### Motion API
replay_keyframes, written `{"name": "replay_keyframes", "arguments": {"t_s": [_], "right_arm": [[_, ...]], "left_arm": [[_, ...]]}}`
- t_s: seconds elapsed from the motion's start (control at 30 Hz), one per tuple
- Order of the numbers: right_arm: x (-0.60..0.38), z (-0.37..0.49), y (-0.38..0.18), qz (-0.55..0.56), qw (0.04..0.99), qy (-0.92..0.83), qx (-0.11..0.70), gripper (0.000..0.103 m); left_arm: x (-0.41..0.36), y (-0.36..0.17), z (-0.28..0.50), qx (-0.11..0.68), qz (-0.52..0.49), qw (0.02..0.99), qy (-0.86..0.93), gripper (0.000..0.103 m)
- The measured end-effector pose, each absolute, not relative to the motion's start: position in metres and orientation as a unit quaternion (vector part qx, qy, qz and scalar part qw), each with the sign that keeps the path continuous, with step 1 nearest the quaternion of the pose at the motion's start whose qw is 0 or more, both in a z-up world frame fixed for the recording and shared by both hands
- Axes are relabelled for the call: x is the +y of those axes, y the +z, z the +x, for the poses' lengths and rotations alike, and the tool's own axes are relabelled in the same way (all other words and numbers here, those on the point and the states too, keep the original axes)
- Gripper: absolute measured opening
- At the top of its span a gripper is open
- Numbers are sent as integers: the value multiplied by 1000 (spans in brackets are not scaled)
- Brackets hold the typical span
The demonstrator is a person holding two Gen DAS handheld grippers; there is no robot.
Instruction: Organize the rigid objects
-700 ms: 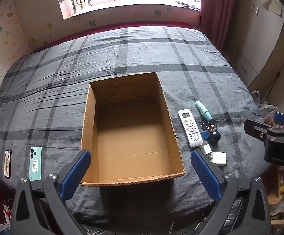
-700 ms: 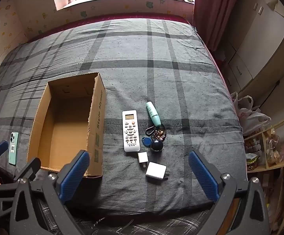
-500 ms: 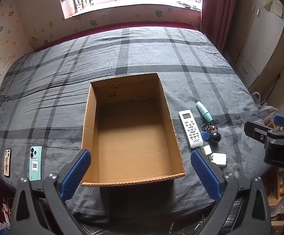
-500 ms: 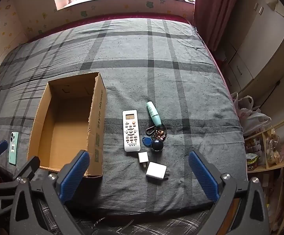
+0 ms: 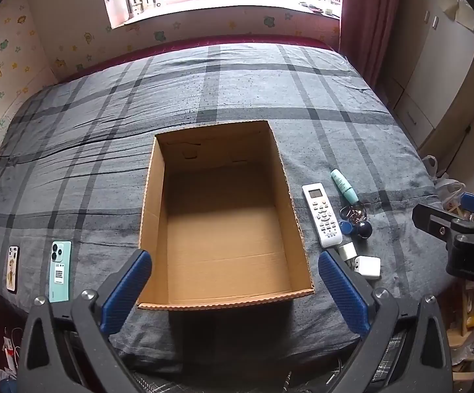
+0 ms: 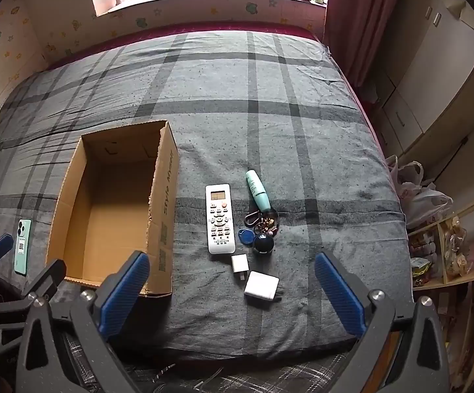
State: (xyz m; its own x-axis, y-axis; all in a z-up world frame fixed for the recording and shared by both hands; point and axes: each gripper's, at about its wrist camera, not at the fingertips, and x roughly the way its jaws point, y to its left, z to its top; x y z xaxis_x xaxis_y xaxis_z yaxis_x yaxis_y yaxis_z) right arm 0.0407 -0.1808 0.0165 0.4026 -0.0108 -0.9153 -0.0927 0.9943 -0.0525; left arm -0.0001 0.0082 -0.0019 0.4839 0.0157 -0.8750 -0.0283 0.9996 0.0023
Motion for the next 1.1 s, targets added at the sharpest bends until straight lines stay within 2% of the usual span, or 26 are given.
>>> {"name": "replay_keyframes", "arguments": {"t_s": [1.1], "right_arm": [[-182, 39, 18, -46, 835, 28, 548, 103]], "left_arm": [[7, 2, 0, 504, 1, 864, 14, 103]]}}
